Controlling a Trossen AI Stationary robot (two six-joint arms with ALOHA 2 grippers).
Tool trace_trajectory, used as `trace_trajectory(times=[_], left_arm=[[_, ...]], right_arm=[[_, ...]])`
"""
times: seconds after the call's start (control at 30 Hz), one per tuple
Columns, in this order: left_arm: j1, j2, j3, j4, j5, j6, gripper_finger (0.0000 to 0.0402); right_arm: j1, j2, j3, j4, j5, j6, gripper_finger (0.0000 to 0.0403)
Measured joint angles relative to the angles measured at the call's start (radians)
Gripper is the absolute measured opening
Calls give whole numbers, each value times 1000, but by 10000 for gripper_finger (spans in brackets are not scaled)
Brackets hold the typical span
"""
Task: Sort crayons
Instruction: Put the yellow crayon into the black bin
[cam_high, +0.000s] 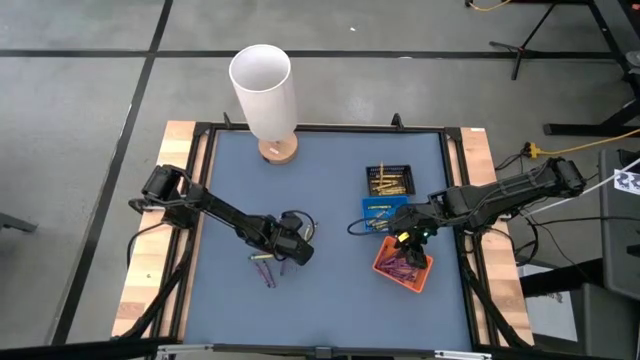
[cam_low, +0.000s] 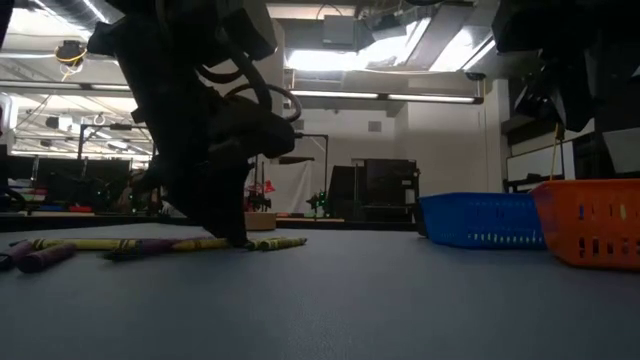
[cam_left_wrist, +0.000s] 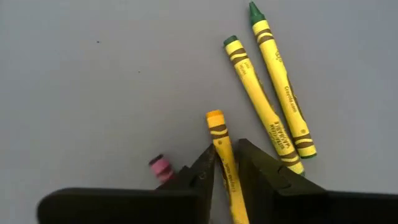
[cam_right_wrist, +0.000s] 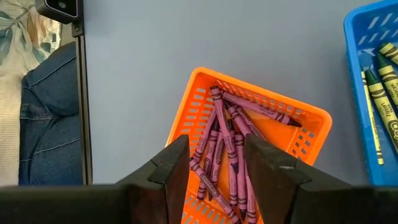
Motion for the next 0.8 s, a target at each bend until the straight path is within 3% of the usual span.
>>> trace_trajectory(times=[0.33,0.8], left_arm=[[0,1,0,21,-3,0,12],[0,-31,48,27,-12,76,8]], right_arm=[[0,0,0,0,0,0,154],[0,-41,0,0,-47,0,154]])
